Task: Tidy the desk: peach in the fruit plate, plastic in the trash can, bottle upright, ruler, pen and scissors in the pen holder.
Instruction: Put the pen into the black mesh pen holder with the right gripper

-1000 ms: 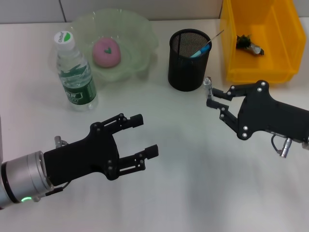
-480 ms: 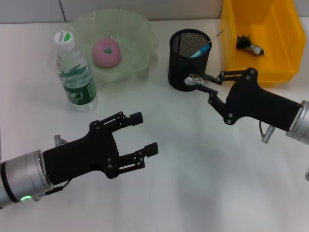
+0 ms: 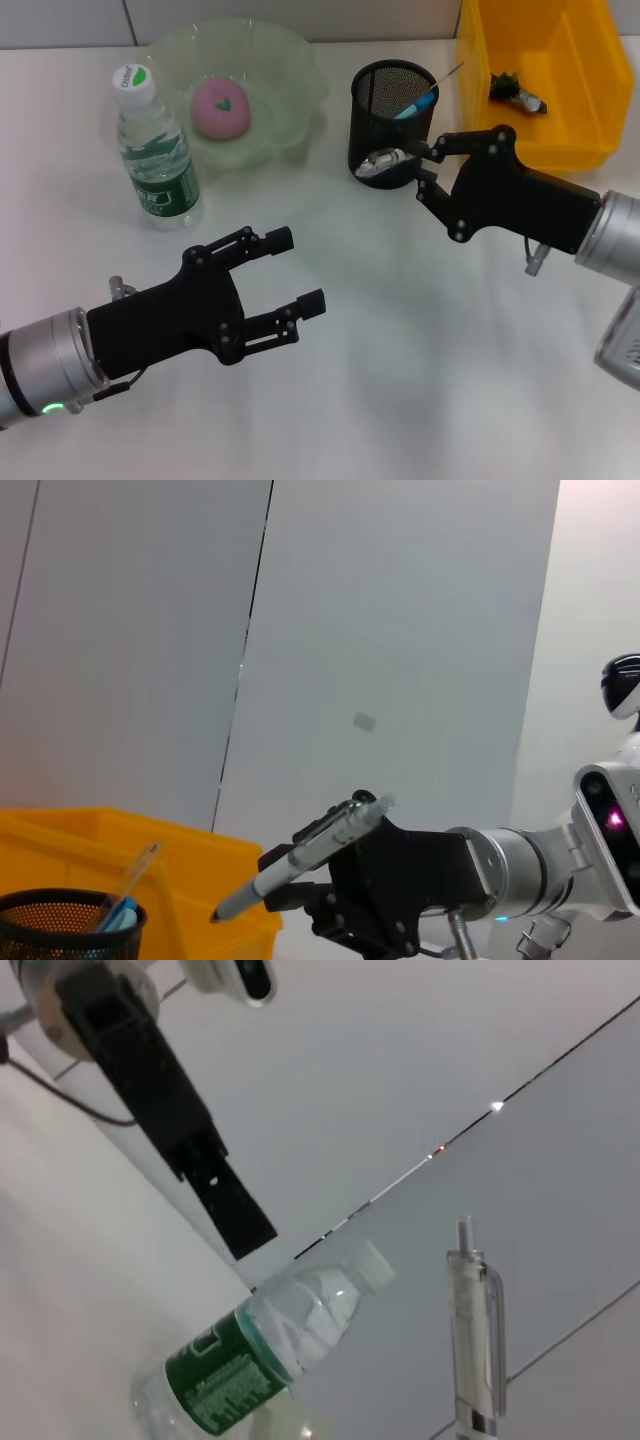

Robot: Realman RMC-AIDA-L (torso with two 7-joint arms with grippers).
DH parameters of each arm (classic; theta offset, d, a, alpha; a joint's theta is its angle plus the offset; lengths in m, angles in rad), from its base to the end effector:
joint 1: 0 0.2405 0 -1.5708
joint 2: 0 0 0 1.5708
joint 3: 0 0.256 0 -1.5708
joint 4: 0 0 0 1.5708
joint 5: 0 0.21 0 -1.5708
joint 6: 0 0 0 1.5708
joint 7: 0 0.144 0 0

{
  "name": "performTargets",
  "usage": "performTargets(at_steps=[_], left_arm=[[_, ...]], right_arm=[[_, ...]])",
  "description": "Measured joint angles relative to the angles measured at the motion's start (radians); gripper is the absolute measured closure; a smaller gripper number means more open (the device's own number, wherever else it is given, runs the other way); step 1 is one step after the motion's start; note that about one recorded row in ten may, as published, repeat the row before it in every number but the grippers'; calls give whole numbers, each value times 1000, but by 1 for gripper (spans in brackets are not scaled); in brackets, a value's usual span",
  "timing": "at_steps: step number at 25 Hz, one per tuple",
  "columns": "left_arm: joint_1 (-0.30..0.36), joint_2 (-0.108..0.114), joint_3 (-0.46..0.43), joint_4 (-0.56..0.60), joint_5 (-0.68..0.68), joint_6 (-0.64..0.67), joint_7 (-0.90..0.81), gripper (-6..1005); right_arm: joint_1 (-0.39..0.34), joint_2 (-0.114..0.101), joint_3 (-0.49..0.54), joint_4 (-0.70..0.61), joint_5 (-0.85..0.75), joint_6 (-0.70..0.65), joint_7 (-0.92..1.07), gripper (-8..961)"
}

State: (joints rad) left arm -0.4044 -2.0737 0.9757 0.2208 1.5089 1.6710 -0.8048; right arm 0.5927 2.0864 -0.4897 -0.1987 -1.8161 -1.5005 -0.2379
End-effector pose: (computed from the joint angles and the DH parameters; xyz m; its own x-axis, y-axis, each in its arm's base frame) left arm -0.2704 0.2493 -0.0524 0.6437 0.1474 0.7509 0.3589 -0.9248 -0.1261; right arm 0.2508 0.3224 -0.0454 0.6994 0.7063 -0.1096 0.3870 -0.5031 -0.7727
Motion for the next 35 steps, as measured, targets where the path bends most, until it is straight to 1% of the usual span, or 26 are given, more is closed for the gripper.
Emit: performTargets(at_steps=[4,12,16,21,30,35], left_arm=[[1,0,0,0,-1,1,1,213],[-3,0,0,0,-1,2,1,213],[-5,0,0,0,-7,2,1,213],[-5,0,0,0,-12,2,1,213],[-5,0,0,0,-12,3,1,213],[-4,0,0,0,-12,3,1,213]], right_arm=[[28,0,5,15,0,24,-61,828],[72,0,-2,20,31,48,-64,828],[102,0,-1,37,35,108,-86,828],[120,2,5,56,39,146,-123,829],[159,5,6,84,63,250,-128,829],[161,5,2,96,94,259,-128,829]])
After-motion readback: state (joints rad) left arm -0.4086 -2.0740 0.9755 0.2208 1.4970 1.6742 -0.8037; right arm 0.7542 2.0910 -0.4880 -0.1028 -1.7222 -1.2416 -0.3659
